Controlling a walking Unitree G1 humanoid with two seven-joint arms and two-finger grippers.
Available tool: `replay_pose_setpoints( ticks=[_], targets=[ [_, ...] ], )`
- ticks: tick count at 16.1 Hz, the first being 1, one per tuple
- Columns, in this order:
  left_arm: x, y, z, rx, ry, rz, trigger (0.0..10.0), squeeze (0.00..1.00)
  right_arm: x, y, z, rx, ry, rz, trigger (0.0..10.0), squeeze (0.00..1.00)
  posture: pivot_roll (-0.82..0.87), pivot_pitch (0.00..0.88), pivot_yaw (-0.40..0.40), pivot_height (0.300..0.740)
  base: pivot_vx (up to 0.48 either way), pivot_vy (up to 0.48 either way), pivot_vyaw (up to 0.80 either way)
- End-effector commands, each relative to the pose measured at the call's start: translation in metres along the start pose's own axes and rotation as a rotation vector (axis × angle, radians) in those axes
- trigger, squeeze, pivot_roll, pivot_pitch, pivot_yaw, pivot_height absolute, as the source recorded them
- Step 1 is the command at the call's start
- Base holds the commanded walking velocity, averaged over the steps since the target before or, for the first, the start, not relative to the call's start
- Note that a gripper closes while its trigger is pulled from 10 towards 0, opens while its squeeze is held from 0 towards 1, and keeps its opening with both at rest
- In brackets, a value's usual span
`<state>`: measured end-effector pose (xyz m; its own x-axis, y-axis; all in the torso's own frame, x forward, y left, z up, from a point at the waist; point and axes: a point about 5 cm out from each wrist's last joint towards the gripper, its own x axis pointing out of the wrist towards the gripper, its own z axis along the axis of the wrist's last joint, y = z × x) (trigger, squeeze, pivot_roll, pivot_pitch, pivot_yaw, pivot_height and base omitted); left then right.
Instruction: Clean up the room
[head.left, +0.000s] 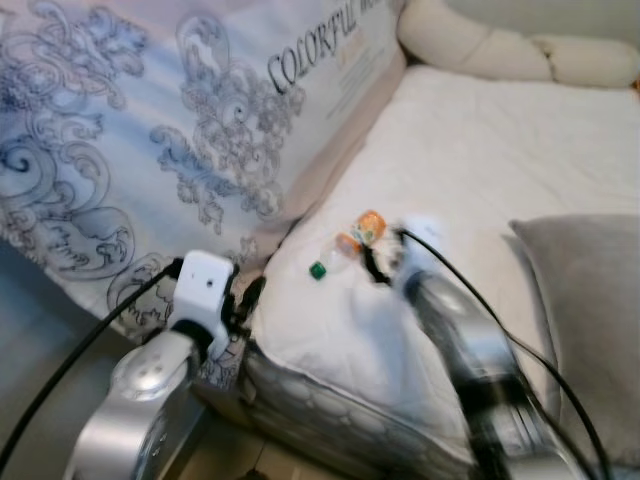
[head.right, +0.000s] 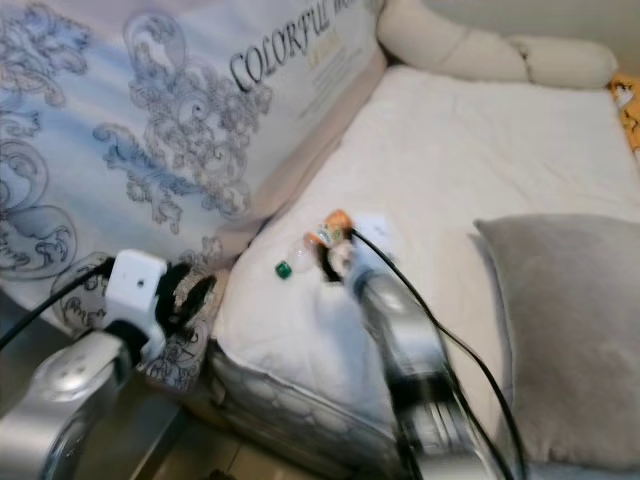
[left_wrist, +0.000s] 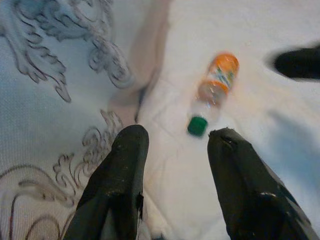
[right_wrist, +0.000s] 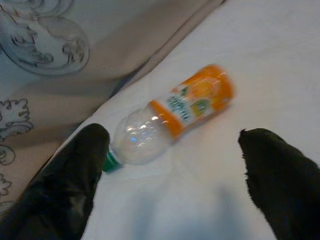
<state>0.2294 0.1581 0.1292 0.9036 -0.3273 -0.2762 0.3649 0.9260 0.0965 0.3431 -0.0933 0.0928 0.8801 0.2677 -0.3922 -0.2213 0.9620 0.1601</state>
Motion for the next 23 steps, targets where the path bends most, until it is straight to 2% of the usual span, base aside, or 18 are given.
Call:
replay_pose_setpoints(
  ticks=[1, 2, 3, 6, 11, 16, 18, 19, 20, 23],
  targets=[
    [-0.004, 0.000, 0.004, 0.006, -0.005, -0.019, 10.0, 0.00, 0.004, -0.001, -0.007, 0.033, 0.028, -0.010, 10.0, 1.00, 0.05, 0.100, 0.050, 0.740, 0.000, 0.000, 0.00],
    [-0.007, 0.002, 0.007, 0.015, -0.008, -0.033, 10.0, 0.00, 0.009, 0.000, -0.002, 0.051, 0.032, -0.013, 10.0, 1.00, 0.07, 0.129, 0.052, 0.740, 0.000, 0.000, 0.00],
    [-0.017, 0.010, 0.018, 0.046, -0.029, -0.063, 10.0, 0.00, 0.022, 0.007, 0.014, 0.017, 0.037, -0.009, 10.0, 1.00, 0.10, 0.162, 0.052, 0.740, 0.000, 0.000, 0.00],
    [-0.023, 0.015, 0.022, 0.062, -0.031, -0.046, 10.0, 0.00, 0.028, 0.012, 0.027, 0.020, 0.017, -0.001, 10.0, 1.00, 0.13, 0.183, 0.045, 0.740, 0.000, 0.000, 0.00],
    [-0.034, 0.009, 0.030, 0.070, -0.043, -0.046, 10.0, 0.00, 0.032, 0.014, 0.026, 0.014, 0.035, -0.050, 10.0, 1.00, 0.17, 0.235, 0.028, 0.740, 0.000, 0.000, 0.00],
    [-0.048, 0.017, 0.037, 0.100, -0.049, -0.020, 10.0, 0.00, 0.033, 0.015, 0.038, 0.059, -0.019, -0.048, 10.0, 1.00, 0.20, 0.262, 0.025, 0.740, 0.000, 0.000, 0.00],
    [-0.054, 0.018, 0.042, 0.120, -0.055, -0.015, 10.0, 0.00, 0.033, 0.018, 0.045, 0.093, -0.050, -0.037, 10.0, 0.32, 0.22, 0.284, 0.022, 0.740, 0.000, 0.000, 0.00],
    [-0.056, 0.018, 0.043, 0.122, -0.056, -0.018, 10.0, 0.00, 0.033, 0.019, 0.045, 0.100, -0.053, -0.042, 10.0, 0.32, 0.22, 0.286, 0.022, 0.740, 0.000, 0.000, 0.00],
    [-0.058, 0.017, 0.044, 0.129, -0.056, -0.024, 10.0, 0.00, 0.033, 0.020, 0.046, 0.109, -0.055, -0.050, 10.0, 0.00, 0.23, 0.295, 0.016, 0.740, 0.000, 0.000, 0.00],
    [-0.068, 0.014, 0.050, 0.148, -0.061, -0.048, 10.0, 0.00, 0.034, 0.030, 0.051, 0.074, -0.054, -0.091, 10.0, 0.00, 0.24, 0.336, -0.005, 0.740, 0.000, 0.000, 0.00]
  ],
)
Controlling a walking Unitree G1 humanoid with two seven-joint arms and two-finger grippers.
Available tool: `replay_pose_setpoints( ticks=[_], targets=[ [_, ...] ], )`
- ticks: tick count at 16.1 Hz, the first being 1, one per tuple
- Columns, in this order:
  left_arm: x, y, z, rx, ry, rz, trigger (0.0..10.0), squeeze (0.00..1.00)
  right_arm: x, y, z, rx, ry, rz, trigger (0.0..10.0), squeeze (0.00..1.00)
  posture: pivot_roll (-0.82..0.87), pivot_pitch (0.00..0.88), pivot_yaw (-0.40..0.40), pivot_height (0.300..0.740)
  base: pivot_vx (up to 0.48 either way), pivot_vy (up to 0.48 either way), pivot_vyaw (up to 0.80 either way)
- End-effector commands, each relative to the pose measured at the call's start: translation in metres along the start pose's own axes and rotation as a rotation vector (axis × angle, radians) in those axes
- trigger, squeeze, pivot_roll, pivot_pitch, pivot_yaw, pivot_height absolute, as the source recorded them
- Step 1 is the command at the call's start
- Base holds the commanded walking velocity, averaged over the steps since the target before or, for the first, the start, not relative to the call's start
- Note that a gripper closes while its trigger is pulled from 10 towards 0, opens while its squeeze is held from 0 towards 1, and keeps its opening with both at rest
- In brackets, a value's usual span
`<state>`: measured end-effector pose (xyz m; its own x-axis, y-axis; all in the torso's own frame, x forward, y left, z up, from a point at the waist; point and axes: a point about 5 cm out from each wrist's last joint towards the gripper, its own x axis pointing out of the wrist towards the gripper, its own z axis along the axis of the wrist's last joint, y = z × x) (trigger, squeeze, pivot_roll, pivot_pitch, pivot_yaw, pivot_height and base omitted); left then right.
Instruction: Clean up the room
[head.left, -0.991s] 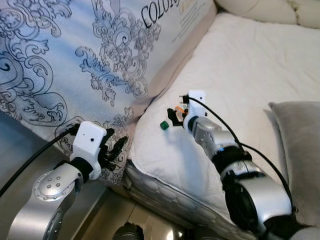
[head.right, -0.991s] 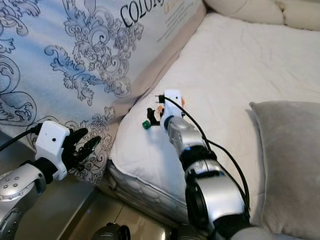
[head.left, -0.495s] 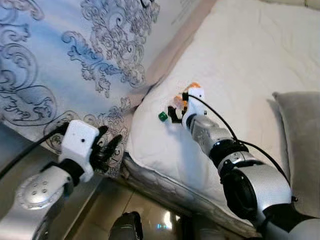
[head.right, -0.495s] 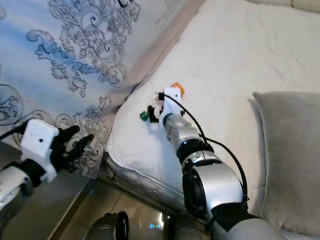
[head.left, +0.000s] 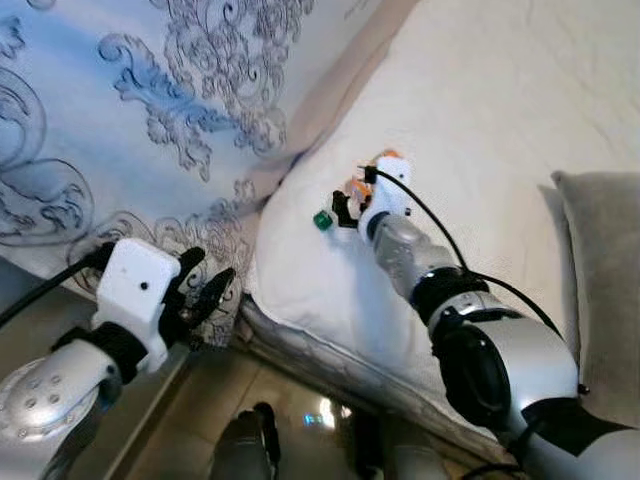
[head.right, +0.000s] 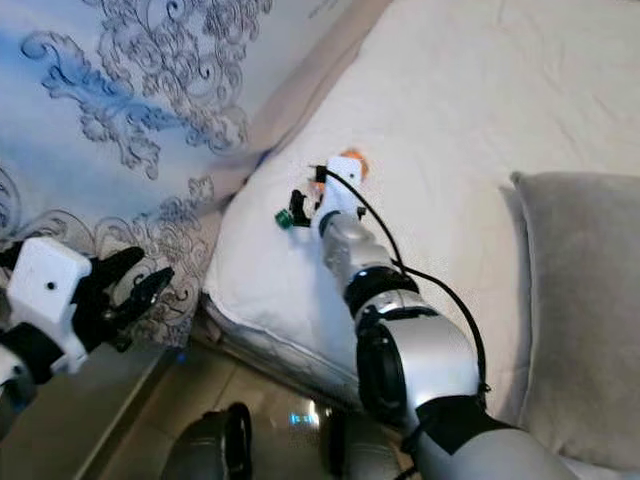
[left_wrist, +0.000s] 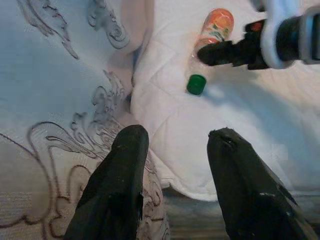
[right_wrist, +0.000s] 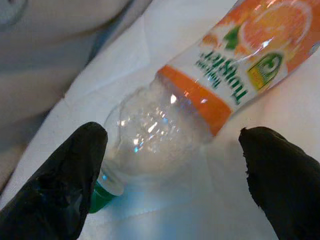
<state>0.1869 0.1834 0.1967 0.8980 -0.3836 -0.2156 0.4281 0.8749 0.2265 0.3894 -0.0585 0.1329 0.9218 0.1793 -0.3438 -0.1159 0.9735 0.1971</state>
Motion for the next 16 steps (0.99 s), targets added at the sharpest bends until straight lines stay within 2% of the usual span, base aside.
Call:
replay_pose_setpoints(
  ticks=[1, 6, 11, 13, 14, 15, 16],
  targets=[
    [-0.006, -0.003, 0.000, 0.010, 0.015, -0.020, 10.0, 0.00, 0.000, 0.006, 0.001, -0.007, 0.007, -0.004, 10.0, 0.00, 0.25, 0.346, -0.013, 0.740, 0.000, 0.000, 0.00],
    [-0.015, -0.014, 0.011, 0.034, -0.007, -0.088, 10.0, 0.00, 0.000, 0.020, 0.012, -0.034, -0.012, -0.035, 10.0, 0.00, 0.27, 0.388, -0.043, 0.740, 0.000, 0.000, 0.00],
    [-0.023, -0.018, 0.008, 0.046, 0.017, -0.113, 10.0, 0.00, -0.001, 0.005, 0.001, -0.045, 0.036, -0.162, 10.0, 0.00, 0.28, 0.389, -0.055, 0.740, 0.000, 0.000, 0.00],
    [-0.023, -0.018, 0.008, 0.048, 0.024, -0.113, 10.0, 0.00, -0.001, -0.005, -0.003, 0.008, 0.056, -0.197, 10.0, 0.00, 0.28, 0.389, -0.060, 0.740, 0.000, 0.000, 0.00],
    [-0.022, -0.018, 0.008, 0.048, 0.022, -0.109, 10.0, 0.00, -0.001, -0.006, -0.003, 0.040, 0.054, -0.183, 8.0, 0.00, 0.28, 0.387, -0.059, 0.740, 0.000, 0.000, 0.00],
    [-0.022, -0.018, 0.009, 0.049, 0.020, -0.107, 10.0, 0.00, 0.000, -0.004, -0.001, 0.057, 0.045, -0.157, 3.1, 0.00, 0.27, 0.386, -0.059, 0.740, 0.000, 0.000, 0.00],
    [-0.021, -0.018, 0.009, 0.051, 0.019, -0.108, 10.0, 0.00, 0.000, -0.003, 0.001, 0.055, 0.035, -0.129, 0.7, 0.00, 0.27, 0.383, -0.058, 0.740, 0.000, 0.000, 0.00]
  ],
)
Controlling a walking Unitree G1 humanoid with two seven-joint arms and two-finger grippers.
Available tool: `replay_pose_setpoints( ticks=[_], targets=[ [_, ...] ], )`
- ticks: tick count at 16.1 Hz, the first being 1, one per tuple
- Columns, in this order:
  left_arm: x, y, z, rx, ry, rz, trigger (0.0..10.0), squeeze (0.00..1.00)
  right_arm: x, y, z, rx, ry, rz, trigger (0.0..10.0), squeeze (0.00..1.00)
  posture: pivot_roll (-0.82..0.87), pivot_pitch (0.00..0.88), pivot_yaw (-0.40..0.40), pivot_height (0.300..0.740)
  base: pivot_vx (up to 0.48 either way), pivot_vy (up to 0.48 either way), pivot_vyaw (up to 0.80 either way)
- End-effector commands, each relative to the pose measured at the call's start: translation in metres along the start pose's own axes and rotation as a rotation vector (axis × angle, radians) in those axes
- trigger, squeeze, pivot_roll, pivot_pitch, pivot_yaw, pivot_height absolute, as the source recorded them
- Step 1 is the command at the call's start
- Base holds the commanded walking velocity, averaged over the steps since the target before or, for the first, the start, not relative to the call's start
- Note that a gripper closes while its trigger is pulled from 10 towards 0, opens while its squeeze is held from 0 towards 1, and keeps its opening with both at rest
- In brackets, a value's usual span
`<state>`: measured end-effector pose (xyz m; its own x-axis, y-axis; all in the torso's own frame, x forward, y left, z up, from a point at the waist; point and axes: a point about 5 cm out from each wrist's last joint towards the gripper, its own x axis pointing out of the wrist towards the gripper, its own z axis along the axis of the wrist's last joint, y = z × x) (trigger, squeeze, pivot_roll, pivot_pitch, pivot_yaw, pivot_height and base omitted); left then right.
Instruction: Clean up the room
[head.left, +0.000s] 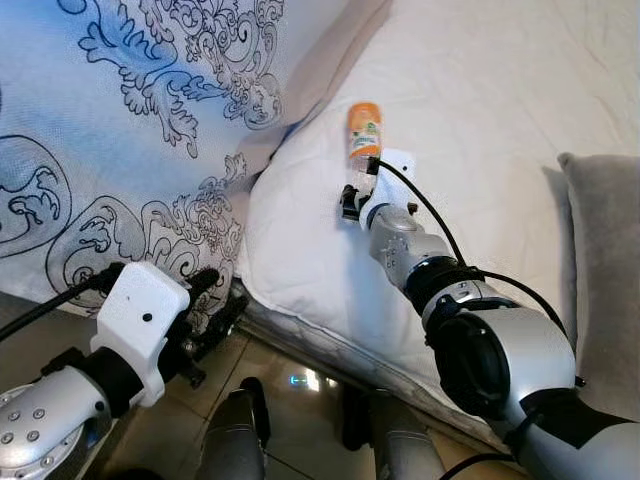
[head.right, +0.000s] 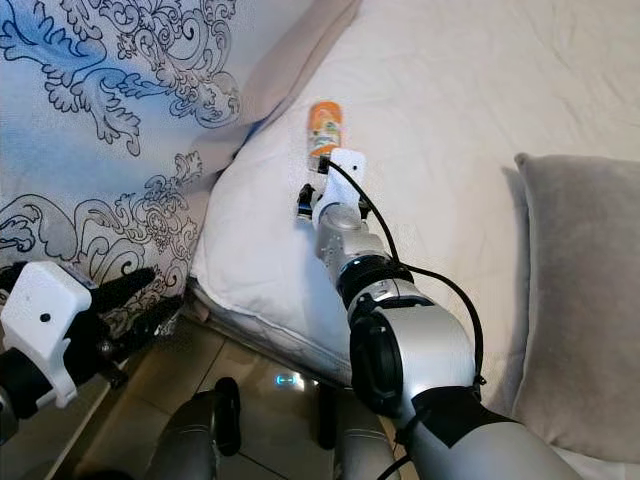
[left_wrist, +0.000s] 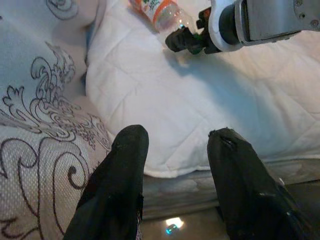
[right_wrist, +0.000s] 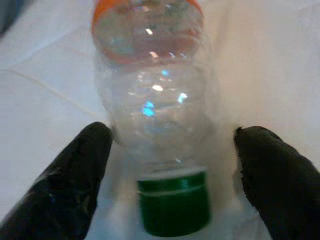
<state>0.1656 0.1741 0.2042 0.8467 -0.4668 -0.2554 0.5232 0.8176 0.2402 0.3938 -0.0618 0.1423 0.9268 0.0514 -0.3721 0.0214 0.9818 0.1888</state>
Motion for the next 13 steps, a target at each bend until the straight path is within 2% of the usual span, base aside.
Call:
replay_pose_setpoints(
  ticks=[1, 4, 7, 13],
  targets=[
    [-0.003, -0.003, 0.002, 0.012, 0.003, -0.003, 10.0, 0.00, 0.000, 0.000, -0.009, 0.010, 0.028, 0.020, 0.0, 0.00, 0.27, 0.380, -0.058, 0.740, 0.000, 0.000, 0.00],
    [-0.003, -0.002, 0.002, 0.018, 0.006, -0.005, 10.0, 0.00, 0.000, 0.001, -0.009, 0.018, 0.033, 0.058, 0.0, 0.00, 0.27, 0.373, -0.056, 0.740, 0.000, 0.000, 0.00],
    [-0.001, -0.002, 0.001, 0.013, 0.012, -0.009, 10.0, 0.00, 0.000, -0.004, -0.013, 0.020, 0.047, 0.052, 0.0, 0.00, 0.27, 0.366, -0.054, 0.740, 0.000, 0.000, 0.00],
    [0.007, 0.001, -0.002, -0.034, 0.009, 0.007, 10.0, 0.00, 0.001, -0.011, -0.014, 0.037, 0.046, 0.055, 0.0, 0.00, 0.25, 0.338, -0.047, 0.740, 0.000, 0.000, 0.00]
  ],
)
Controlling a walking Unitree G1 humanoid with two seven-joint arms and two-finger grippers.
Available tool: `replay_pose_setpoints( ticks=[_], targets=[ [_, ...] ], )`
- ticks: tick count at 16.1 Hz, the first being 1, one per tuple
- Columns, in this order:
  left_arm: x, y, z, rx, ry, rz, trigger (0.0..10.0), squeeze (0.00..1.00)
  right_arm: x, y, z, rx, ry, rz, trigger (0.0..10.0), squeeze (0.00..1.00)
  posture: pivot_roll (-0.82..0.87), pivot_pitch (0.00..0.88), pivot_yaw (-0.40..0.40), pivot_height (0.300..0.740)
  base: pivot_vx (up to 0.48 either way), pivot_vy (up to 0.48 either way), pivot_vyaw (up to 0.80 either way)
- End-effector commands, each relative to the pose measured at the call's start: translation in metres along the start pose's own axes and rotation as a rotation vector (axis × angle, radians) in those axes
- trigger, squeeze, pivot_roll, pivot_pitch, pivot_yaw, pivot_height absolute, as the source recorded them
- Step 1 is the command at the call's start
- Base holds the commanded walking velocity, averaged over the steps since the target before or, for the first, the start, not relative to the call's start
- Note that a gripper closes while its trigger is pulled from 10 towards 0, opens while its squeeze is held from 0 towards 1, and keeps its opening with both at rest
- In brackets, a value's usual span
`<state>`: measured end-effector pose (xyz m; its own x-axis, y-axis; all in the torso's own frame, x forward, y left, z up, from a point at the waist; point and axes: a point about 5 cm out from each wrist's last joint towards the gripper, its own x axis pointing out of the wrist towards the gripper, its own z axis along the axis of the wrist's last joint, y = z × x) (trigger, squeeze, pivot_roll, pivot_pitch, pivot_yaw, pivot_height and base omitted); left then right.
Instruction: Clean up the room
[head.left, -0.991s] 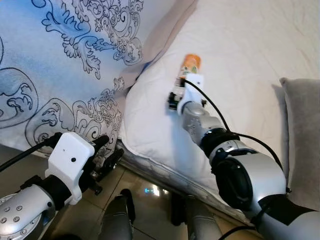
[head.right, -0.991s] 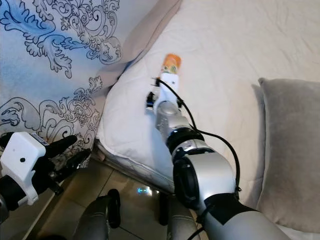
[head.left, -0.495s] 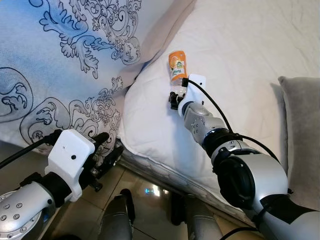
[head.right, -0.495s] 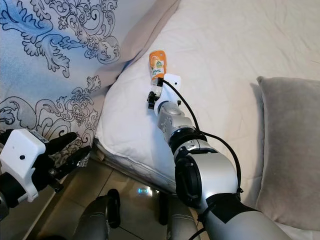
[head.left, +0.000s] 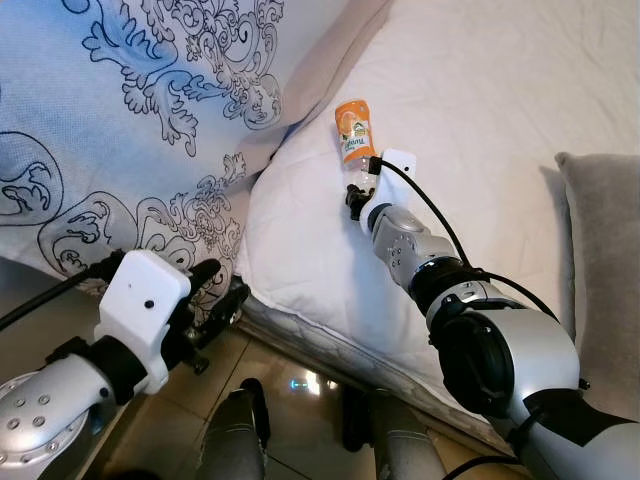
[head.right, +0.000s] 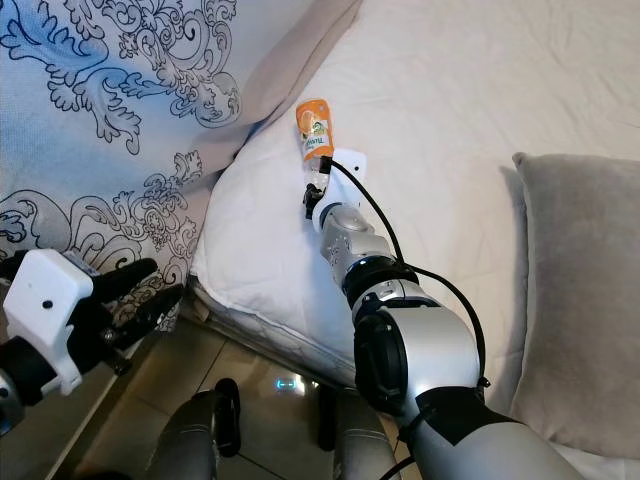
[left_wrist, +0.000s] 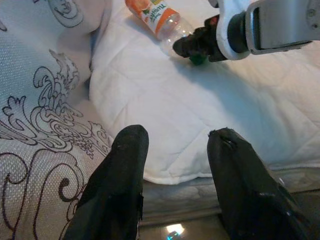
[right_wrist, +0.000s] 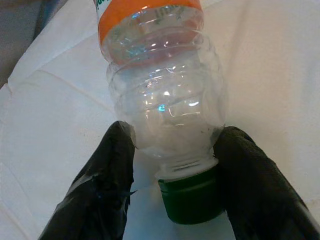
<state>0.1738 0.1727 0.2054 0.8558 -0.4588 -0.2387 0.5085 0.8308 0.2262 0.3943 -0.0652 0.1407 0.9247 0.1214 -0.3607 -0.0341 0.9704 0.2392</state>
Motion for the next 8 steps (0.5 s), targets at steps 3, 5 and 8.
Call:
replay_pose_setpoints(
  ticks=[3, 5, 8],
  targets=[
    [0.009, -0.005, -0.008, -0.029, 0.007, 0.003, 10.0, 0.00, 0.000, -0.015, -0.012, 0.047, 0.023, -0.018, 0.0, 0.00, 0.22, 0.303, -0.043, 0.740, 0.000, 0.000, 0.00],
    [0.021, -0.007, -0.010, -0.080, -0.026, 0.007, 10.0, 0.00, 0.000, -0.028, -0.008, 0.114, -0.017, -0.023, 0.0, 0.00, 0.16, 0.254, -0.030, 0.740, 0.000, 0.000, 0.00],
    [0.041, -0.004, -0.020, -0.122, -0.031, 0.081, 10.0, 0.00, -0.003, -0.055, -0.003, 0.133, -0.107, -0.029, 0.0, 0.00, 0.07, 0.166, -0.006, 0.740, 0.000, 0.000, 0.00]
  ],
)
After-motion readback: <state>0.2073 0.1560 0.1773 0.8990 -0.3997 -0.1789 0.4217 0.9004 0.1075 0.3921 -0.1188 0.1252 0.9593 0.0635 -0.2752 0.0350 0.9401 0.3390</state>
